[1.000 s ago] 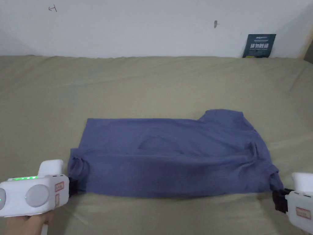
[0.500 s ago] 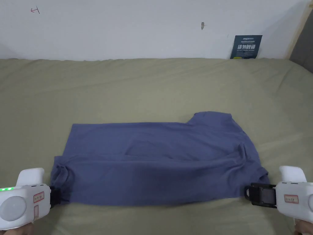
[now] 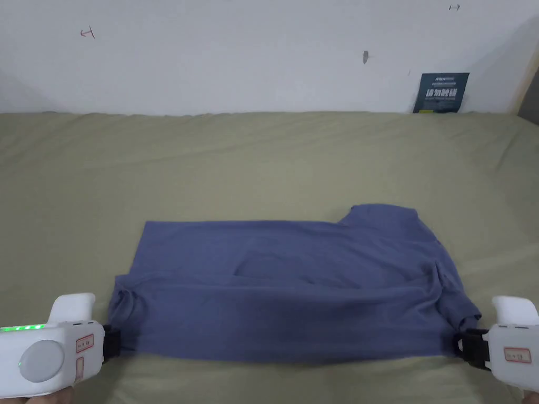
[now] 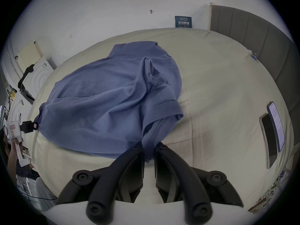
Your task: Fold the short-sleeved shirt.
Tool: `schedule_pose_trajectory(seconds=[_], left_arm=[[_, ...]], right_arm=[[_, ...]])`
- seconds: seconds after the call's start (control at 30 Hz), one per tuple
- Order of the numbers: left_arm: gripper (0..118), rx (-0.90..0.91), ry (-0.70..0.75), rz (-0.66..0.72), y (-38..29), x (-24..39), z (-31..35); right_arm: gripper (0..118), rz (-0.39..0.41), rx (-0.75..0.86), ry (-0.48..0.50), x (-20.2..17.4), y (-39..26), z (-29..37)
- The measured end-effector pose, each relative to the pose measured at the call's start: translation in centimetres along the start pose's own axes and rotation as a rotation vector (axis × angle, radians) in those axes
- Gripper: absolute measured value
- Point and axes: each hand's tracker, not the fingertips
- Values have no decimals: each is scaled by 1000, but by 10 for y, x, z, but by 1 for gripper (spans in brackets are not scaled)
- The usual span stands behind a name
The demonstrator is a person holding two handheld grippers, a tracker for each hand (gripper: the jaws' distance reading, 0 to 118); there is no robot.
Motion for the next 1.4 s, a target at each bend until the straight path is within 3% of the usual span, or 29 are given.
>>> schedule_pose_trajectory(seconds=[0.37,0.53,0.87,1.03,1.1,1.13,1.17,1.2,1.23,1.3,1.4], left_arm=[[4,-4,-20,-18,-16,8,29],[4,-30,-41,10,-85,10,42],[4,-44,-42,16,-161,5,94],[5,-50,-65,44,-198,15,84],[5,-49,-65,55,-207,13,77],[8,-52,-70,72,-219,16,71],[38,-58,-85,94,-237,24,61],[88,-60,-94,112,-250,29,56],[118,-69,-38,128,-268,-11,88],[114,-148,53,165,-345,-73,148],[114,-71,7,164,-282,-47,124]], right_arm=[[12,37,4,-9,-2,-35,48],[12,26,-5,10,6,-68,75],[12,37,-34,30,12,-134,121],[12,33,-49,20,13,-148,117],[13,-6,-53,22,15,-148,112],[23,-25,-61,26,15,-148,111],[59,-36,-57,26,14,-148,111],[91,-52,-46,-4,13,-148,113],[113,-67,-26,-57,13,-149,116],[118,-86,73,-19,17,-152,123],[118,-110,69,-29,15,-141,124]])
